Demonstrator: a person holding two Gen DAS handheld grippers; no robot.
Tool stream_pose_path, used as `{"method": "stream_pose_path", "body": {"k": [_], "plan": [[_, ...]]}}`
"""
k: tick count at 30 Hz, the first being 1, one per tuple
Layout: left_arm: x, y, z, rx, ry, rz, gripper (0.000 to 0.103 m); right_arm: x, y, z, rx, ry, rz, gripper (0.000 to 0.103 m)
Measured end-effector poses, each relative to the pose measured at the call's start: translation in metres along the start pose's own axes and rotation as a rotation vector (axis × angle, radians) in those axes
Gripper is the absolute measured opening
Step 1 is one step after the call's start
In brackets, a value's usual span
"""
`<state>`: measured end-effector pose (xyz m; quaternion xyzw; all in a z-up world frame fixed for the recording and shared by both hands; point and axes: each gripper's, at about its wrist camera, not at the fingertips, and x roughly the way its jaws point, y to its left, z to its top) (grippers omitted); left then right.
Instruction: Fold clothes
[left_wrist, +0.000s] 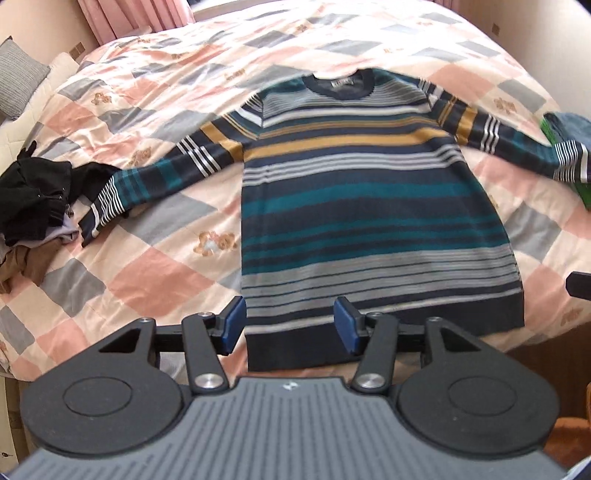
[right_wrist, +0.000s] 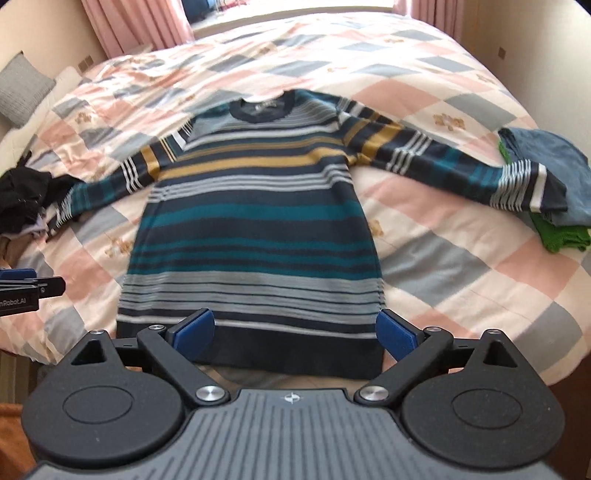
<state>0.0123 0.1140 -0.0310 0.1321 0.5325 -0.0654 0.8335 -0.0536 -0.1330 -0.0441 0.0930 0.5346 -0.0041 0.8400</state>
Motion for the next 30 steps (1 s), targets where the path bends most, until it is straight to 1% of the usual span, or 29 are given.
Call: {"method": "stream_pose_path", "body": {"k": [4, 9, 10, 12, 15, 21, 30], "plan": [[0.002, -0.003, -0.009, 0.008, 0.025, 0.003, 0.048, 0.0, -0.008, -0.008, 0.008, 0.024, -0.018, 0.097], [-0.003, -0.007, -0.015, 0.016, 0.038, 0.001, 0.049, -0.004, -0.019, -0.012, 0.015, 0.038, -0.033, 0.097], [-0.005, -0.008, -0.015, 0.017, 0.038, 0.001, 0.05, -0.006, -0.022, -0.013, 0.019, 0.038, -0.036, 0.097], [-0.008, -0.01, -0.014, 0.023, 0.033, 0.007, 0.063, -0.008, -0.026, -0.013, 0.027, 0.039, -0.043, 0.097], [-0.013, -0.013, -0.012, 0.038, 0.009, 0.001, 0.063, -0.009, -0.033, -0.012, 0.037, 0.037, -0.053, 0.097], [-0.016, -0.02, -0.005, 0.051, 0.009, 0.012, 0.063, -0.01, -0.039, -0.009, 0.047, 0.033, -0.054, 0.097], [-0.024, -0.017, 0.0, 0.046, -0.014, 0.018, 0.065, -0.019, -0.044, -0.007, 0.061, 0.012, -0.069, 0.098]]}}
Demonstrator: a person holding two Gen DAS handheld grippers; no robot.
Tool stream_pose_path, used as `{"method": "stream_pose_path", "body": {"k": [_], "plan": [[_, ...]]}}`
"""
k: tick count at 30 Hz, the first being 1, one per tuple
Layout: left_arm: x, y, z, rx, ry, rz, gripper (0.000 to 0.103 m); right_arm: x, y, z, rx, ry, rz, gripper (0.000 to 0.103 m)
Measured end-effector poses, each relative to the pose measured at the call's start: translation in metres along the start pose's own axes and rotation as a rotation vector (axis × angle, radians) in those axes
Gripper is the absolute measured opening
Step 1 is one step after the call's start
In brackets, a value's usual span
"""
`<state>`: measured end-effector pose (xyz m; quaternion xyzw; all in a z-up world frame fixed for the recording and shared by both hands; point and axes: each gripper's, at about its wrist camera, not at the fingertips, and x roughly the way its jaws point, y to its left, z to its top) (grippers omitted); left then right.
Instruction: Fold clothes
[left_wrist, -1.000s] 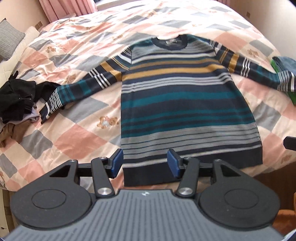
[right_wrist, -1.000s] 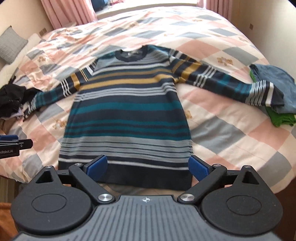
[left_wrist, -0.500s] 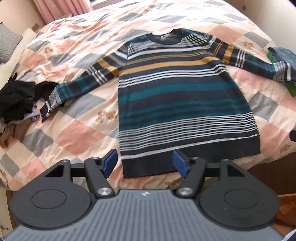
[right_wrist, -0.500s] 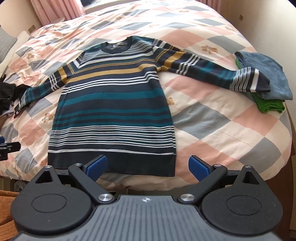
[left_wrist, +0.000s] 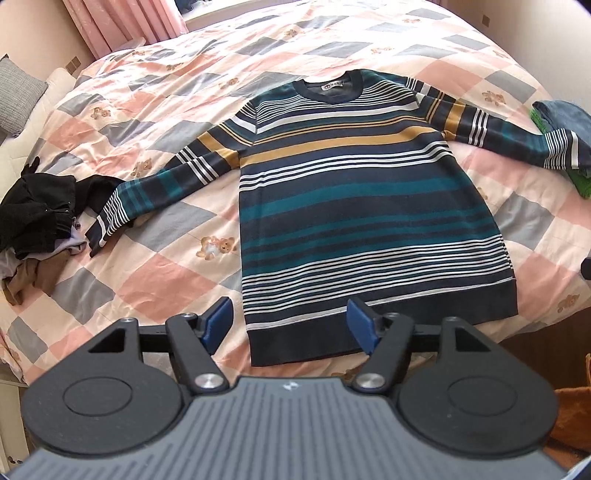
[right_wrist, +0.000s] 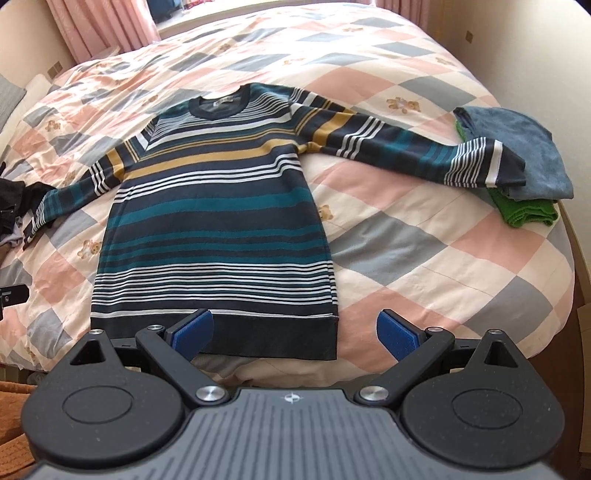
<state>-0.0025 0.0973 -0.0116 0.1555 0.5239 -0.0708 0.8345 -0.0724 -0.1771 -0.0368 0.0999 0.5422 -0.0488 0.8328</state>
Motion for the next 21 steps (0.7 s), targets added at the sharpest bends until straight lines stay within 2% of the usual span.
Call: {"method": "stream_pose_path", "body": {"k": [11, 21], "plan": [[-0.002, -0.004, -0.001, 0.028, -0.009, -0.034, 0.066, -0.008, -0.002, -0.006, 0.026, 0.007, -0.054, 0.098], [-0.006, -0.003, -0.005, 0.033, -0.016, -0.038, 0.067, -0.013, 0.008, -0.009, 0.011, -0.007, -0.045, 0.098]]}}
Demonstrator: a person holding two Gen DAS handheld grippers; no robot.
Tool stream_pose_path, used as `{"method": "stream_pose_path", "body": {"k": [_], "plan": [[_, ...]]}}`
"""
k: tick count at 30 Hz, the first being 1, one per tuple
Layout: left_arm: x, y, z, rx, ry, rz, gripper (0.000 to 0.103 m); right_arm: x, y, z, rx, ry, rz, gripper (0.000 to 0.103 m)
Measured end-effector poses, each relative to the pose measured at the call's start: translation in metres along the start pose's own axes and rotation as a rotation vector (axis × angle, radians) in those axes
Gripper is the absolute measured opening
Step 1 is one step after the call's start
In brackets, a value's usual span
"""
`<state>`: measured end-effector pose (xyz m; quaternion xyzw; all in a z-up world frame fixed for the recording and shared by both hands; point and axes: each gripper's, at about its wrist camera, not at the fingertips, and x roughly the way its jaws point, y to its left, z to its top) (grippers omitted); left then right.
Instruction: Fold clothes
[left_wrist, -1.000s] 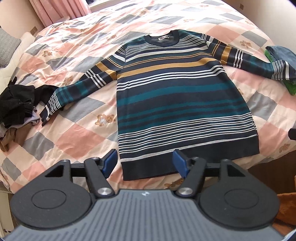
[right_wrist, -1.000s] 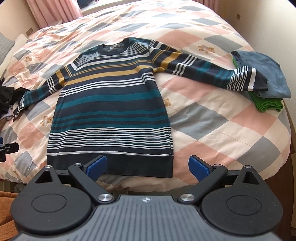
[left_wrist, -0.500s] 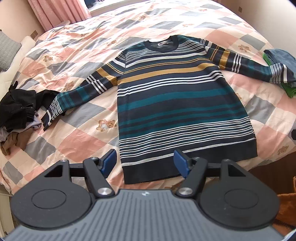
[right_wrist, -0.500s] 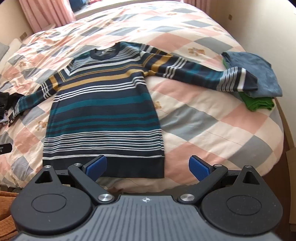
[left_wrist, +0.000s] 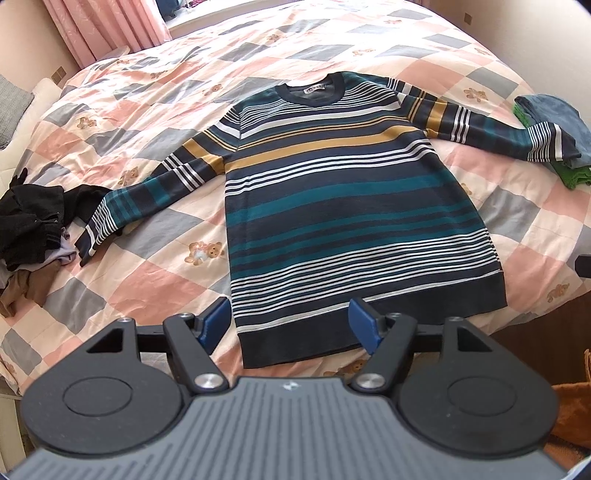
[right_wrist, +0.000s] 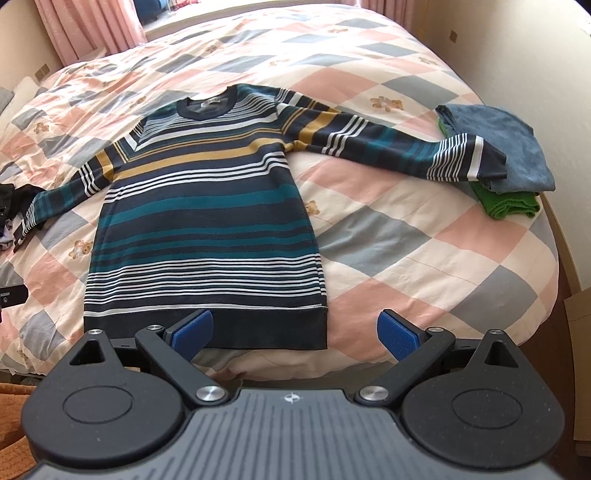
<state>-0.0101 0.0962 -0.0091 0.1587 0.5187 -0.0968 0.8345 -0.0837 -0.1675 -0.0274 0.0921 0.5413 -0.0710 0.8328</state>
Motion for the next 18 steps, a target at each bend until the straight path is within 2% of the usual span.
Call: {"method": "stream_pose_path", "body": {"k": [9, 18], "plan": [[-0.003, 0.014, -0.012, -0.042, 0.006, 0.01, 0.068, 0.001, 0.02, 0.005, -0.055, -0.005, 0.022, 0.099], [0.007, 0.05, -0.019, -0.123, 0.023, 0.021, 0.069, 0.012, 0.057, 0.021, -0.122, 0.005, 0.028, 0.099]]}}
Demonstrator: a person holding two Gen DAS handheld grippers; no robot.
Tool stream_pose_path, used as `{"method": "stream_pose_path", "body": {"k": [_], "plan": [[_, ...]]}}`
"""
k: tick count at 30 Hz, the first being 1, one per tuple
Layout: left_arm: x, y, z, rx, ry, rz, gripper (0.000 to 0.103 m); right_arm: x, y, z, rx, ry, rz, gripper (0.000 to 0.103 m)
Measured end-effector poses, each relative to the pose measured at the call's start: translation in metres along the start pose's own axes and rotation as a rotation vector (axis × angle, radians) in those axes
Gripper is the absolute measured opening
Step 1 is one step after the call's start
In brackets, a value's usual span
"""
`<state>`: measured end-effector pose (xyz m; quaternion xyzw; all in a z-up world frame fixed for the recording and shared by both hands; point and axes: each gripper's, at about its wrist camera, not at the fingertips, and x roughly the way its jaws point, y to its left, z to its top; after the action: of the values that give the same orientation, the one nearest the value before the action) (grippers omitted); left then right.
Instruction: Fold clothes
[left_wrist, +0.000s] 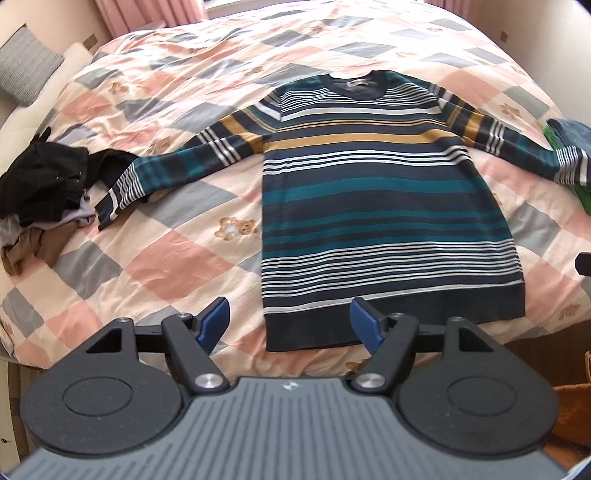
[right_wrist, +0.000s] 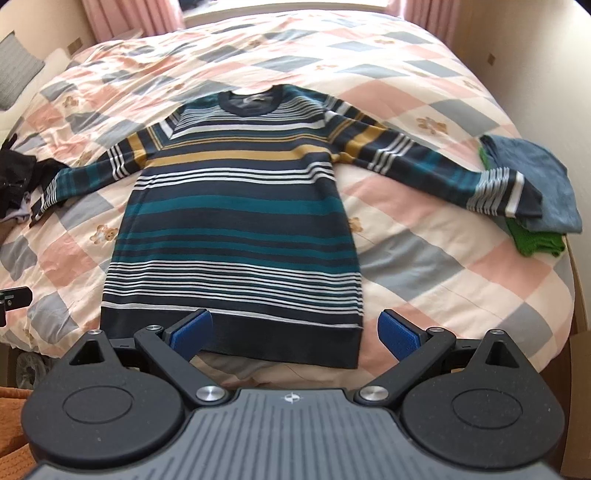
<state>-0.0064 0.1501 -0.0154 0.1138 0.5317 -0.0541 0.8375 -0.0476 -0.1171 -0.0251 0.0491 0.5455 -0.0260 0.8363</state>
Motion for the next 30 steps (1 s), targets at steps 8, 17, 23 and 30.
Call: {"method": "stream_pose_path", "body": {"k": [8, 17, 23, 30], "plan": [[0.034, 0.058, 0.021, -0.097, -0.003, -0.078, 0.07, 0.025, 0.029, 0.032, 0.02, 0.013, -0.001, 0.099], [0.147, 0.2, 0.046, -0.55, 0.019, -0.199, 0.07, 0.103, 0.073, 0.077, 0.083, 0.045, 0.067, 0.099], [0.227, 0.301, 0.043, -0.905, 0.042, -0.199, 0.07, 0.191, 0.152, 0.111, -0.111, 0.126, 0.073, 0.099], [0.303, 0.397, 0.014, -1.331, -0.111, -0.186, 0.07, 0.277, 0.225, 0.117, -0.235, 0.224, 0.121, 0.099]]}}
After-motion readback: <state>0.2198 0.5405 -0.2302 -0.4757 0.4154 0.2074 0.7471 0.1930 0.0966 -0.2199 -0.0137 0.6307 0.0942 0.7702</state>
